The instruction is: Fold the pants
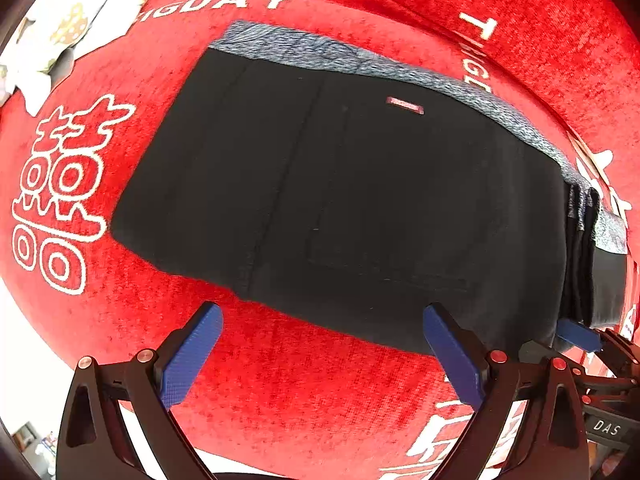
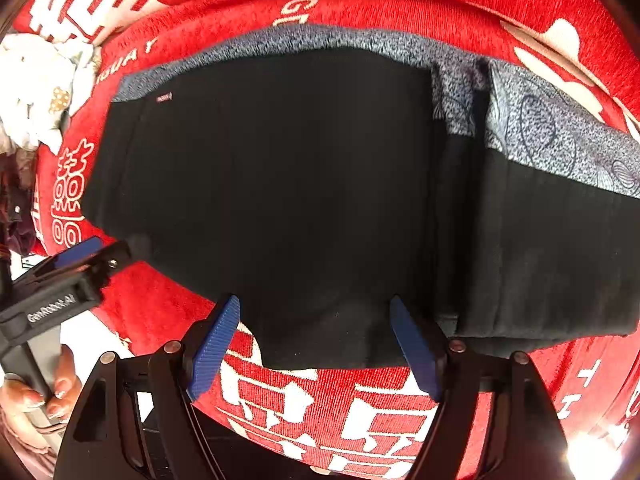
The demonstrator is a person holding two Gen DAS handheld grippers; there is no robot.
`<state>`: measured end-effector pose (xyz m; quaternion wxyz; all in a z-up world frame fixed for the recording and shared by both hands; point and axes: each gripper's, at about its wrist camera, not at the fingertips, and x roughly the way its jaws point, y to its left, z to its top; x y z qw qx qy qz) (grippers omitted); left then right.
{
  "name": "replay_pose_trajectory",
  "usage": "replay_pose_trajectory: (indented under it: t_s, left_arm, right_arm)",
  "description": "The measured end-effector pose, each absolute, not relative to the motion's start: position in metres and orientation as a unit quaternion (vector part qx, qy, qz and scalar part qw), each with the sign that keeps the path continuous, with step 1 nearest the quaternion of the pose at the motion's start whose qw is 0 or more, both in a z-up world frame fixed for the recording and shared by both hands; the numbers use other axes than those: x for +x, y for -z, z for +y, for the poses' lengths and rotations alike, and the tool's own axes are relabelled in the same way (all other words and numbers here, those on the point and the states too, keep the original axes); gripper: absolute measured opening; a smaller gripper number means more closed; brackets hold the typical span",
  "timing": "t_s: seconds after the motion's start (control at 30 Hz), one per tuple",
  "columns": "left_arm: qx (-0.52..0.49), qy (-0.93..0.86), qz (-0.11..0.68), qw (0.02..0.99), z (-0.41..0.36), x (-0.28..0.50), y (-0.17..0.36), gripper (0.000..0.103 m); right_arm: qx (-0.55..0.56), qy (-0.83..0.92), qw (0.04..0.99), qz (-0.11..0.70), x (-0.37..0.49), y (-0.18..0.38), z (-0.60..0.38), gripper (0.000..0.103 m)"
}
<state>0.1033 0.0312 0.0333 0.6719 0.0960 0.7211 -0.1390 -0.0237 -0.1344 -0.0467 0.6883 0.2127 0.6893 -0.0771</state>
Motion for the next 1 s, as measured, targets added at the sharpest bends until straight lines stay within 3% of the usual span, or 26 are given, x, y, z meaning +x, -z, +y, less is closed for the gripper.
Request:
replay_pose_trajectory:
  t_s: [0.27,0.6,1.0]
  left_arm:
    - [0.054,0.138,0.719,0.679,0.083,0.117,-0.039,0.1]
    - [-0.099,0.176,0.711,0.674,0.171,0.147,-0.054,0.1]
    - [-0.245,0.213,0.7,0.636,0.17,0.149,-0.007,0.1]
  right_arm:
    - [0.199,0.084,0.688,0.693,-0.023,0.049,-0.126,0.082]
    - [0.202,0.09,0.687,0.692,-0.019,0.053,-0.121,0.083]
    - [0.199,0.084,0.693,0.688,-0.021,0.057,-0.119,0.087]
